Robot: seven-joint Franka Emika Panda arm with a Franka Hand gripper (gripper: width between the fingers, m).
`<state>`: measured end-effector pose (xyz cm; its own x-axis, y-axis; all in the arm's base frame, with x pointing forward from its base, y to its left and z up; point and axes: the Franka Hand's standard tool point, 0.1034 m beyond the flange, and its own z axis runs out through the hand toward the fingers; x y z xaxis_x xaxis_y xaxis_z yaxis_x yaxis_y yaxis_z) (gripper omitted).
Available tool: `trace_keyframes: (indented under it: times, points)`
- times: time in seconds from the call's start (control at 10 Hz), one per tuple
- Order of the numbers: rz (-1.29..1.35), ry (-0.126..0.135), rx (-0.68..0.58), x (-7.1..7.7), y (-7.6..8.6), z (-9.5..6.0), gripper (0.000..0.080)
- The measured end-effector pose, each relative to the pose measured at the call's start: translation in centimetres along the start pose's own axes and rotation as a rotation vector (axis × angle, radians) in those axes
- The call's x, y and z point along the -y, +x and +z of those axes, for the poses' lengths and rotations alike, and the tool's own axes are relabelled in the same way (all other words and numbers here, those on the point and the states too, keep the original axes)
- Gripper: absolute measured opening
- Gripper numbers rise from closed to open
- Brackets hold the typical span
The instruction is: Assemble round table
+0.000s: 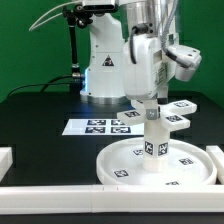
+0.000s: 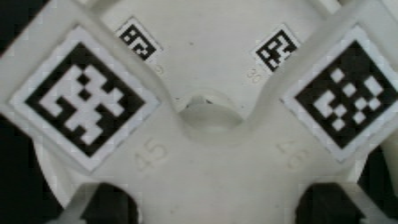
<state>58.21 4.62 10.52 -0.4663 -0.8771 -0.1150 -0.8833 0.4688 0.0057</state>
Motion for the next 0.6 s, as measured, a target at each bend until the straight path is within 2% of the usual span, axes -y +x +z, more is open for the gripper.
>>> trace_keyframes:
  times: [0.2,0.6]
  points:
    - [0.102,0.038,0.033,-0.25,0.19,0.19,0.0443]
    - [0.185,0.056,0.059,-0.31,0.24,0.19,0.0443]
